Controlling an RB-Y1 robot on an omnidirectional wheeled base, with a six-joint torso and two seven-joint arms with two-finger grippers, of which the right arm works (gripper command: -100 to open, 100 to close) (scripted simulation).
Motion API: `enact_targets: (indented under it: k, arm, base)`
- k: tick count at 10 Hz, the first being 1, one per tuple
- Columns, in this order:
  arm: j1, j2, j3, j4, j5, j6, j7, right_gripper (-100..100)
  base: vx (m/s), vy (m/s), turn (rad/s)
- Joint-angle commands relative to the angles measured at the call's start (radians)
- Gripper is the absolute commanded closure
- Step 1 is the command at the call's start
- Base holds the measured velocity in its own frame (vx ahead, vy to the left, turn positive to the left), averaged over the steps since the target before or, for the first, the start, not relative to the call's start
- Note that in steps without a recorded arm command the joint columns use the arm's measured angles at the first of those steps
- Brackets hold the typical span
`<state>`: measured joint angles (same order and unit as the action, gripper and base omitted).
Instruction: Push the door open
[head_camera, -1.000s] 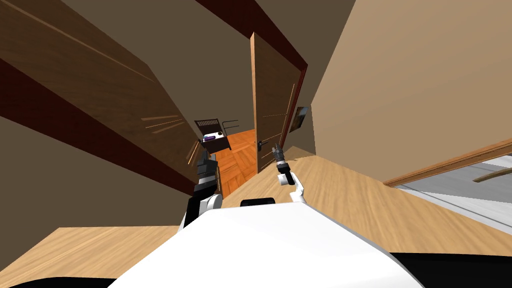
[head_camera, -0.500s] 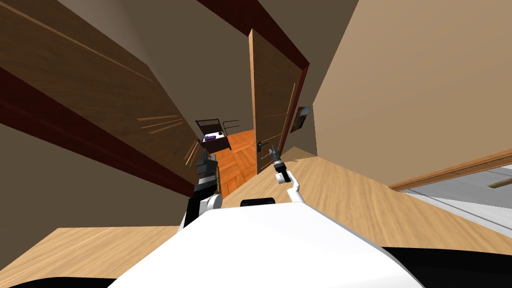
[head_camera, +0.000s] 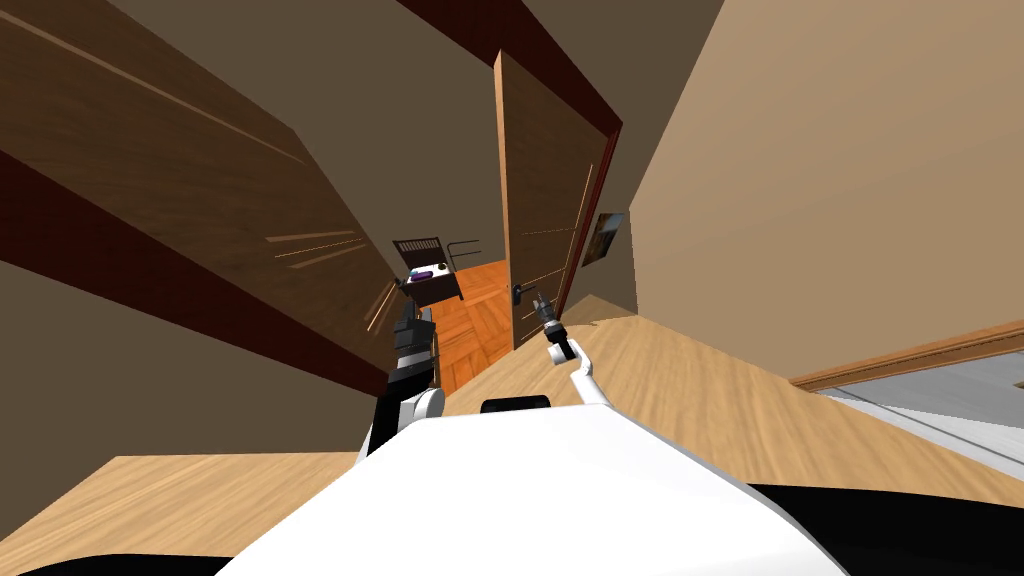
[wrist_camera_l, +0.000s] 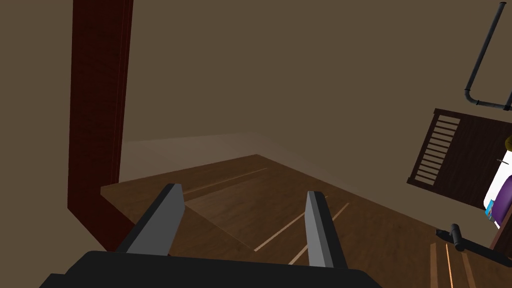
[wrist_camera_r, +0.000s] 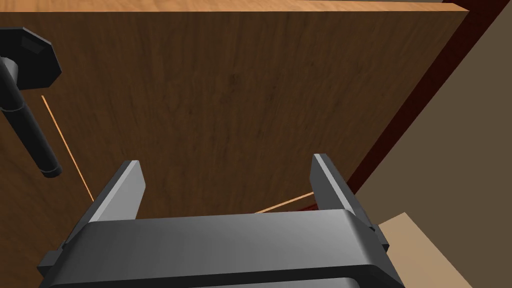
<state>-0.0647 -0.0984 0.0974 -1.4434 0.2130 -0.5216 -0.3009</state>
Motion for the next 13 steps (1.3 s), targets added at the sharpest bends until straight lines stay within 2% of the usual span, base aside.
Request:
enact_targets:
  k: [1,2,3,4,5,6,7,8,9,10,11,12,13]
  arm:
    - [-0.022,-0.003,0.002,0.050,0.003,-0.008,-0.010,-100]
    - [-0.054,-0.010,0.010,0.081,0.009,-0.012,-0.029,-100]
    - [-0.054,-0.010,0.010,0.113,0.009,-0.012,-0.029,-100]
    - [-0.086,-0.016,0.018,0.149,0.016,-0.016,-0.047,-100]
    - [-0.086,-0.016,0.018,0.169,0.016,-0.016,-0.047,-100]
    - [-0.117,-0.022,0.027,0.200,0.022,-0.021,-0.064,-100]
    - [-0.117,-0.022,0.027,0.228,0.022,-0.021,-0.064,-100]
    - [-0.148,-0.028,0.035,0.259,0.028,-0.025,-0.082,-100]
    - [-0.148,-0.028,0.035,0.284,0.028,-0.025,-0.082,-100]
    - [-0.178,-0.033,0.042,0.317,0.034,-0.029,-0.099,-100]
    - [-0.178,-0.033,0.042,0.338,0.034,-0.029,-0.099,-100]
    - [-0.207,-0.039,0.050,0.373,0.040,-0.033,-0.115,-100]
    - [-0.207,-0.039,0.050,0.392,0.040,-0.033,-0.115,-100]
  base:
    - [0.027,-0.046,0.025]
    - [0.035,-0.056,0.038]
    - [0.035,-0.048,0.029]
    - [0.038,-0.059,0.048]
    - [0.032,-0.049,0.022]
    - [0.033,-0.063,0.029]
    - [0.032,-0.055,0.030]
    - [0.040,-0.047,0.041]
    - [0.028,-0.046,0.023]
    - [0.034,-0.053,0.034]
    - [0.029,-0.043,0.026]
    - [0.031,-0.053,0.037]
    - [0.027,-0.054,0.022]
